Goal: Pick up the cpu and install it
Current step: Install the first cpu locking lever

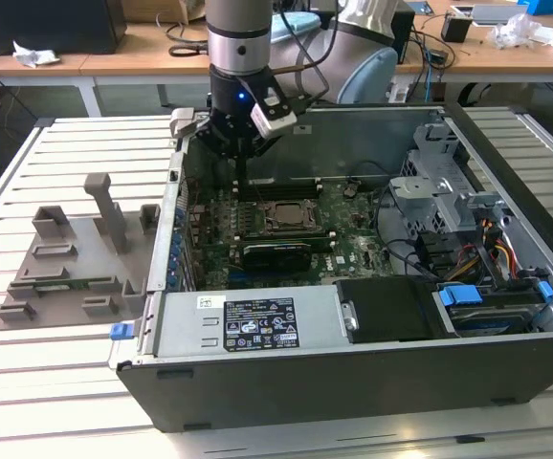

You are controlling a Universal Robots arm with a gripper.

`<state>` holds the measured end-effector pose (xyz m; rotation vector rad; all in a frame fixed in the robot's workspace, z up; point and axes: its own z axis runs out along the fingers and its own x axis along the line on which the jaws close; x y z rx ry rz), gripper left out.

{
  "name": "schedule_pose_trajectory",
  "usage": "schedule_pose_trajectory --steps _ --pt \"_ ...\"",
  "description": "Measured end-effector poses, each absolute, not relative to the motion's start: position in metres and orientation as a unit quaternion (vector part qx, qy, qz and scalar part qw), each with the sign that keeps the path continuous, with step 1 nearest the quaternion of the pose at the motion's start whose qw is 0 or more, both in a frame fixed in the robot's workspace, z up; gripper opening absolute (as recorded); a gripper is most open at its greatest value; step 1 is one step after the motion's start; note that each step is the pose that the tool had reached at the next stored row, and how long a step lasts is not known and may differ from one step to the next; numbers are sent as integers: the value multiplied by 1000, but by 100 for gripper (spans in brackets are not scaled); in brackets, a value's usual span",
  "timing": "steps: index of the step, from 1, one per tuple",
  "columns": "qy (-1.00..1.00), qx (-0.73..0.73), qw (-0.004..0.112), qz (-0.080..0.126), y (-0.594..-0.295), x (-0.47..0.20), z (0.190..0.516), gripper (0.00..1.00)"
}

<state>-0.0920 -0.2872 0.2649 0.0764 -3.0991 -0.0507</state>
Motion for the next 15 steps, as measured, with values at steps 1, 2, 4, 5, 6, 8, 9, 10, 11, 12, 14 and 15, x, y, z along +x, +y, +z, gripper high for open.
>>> schedule_pose_trajectory --steps 1,2,4,5,6,8,9,10,11,12,14,15 --pt "-999 25 21 -16 -287 -86 265 11" --pt "-999 24 22 -16 -287 -81 265 11" --pt "-999 24 25 -17 -287 -68 265 11" --pt "-999 24 27 -17 -287 -60 264 11" --pt "-999 25 30 -17 -287 -55 263 11" --pt "-999 24 33 -17 -287 -46 262 11" --pt "-999 24 35 -17 -287 -42 261 11" --pt "-999 24 37 -17 -287 -35 259 11" --pt "-999 24 39 -17 -287 -27 258 11" --pt "-999 24 41 -18 -287 -20 256 11" --pt "-999 25 42 -18 -287 -17 249 11" --pt "-999 28 42 -18 -287 -19 247 11"
